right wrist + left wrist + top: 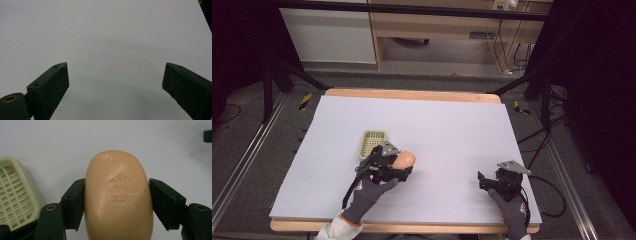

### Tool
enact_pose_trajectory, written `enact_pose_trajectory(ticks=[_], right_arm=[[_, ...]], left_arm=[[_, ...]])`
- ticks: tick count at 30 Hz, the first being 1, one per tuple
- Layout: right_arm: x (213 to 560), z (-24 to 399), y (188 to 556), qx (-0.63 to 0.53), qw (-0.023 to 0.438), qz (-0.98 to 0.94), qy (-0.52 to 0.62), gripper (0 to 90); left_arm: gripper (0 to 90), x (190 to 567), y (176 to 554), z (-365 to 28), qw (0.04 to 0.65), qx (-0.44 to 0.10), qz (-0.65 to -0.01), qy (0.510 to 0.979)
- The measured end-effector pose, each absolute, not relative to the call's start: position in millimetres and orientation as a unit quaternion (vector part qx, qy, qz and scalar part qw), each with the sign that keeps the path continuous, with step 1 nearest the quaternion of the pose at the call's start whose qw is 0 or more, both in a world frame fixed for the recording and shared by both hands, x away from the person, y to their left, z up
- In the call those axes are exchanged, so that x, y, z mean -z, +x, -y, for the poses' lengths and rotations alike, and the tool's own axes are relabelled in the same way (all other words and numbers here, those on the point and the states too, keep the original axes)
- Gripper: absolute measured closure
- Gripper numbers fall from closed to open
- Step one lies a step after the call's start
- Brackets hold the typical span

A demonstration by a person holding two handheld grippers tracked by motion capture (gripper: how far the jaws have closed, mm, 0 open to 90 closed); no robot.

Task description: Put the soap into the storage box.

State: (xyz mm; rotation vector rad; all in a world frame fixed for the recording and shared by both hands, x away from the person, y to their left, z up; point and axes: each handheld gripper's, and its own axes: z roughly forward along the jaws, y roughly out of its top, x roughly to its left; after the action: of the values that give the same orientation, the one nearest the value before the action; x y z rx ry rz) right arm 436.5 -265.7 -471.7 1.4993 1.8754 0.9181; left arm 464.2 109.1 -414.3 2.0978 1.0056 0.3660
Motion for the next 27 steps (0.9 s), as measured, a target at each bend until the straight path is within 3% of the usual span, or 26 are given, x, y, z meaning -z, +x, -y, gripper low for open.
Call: enact_pose_trajectory(ticks=[27], right_arm=[[471.7,265.0,436.8,-0.344,0.282,-0.7,0.559,7.3]], left_arm=[[32.2,401.7,480.1,-145.0,0.391,-0.169,-0.433,0.795]])
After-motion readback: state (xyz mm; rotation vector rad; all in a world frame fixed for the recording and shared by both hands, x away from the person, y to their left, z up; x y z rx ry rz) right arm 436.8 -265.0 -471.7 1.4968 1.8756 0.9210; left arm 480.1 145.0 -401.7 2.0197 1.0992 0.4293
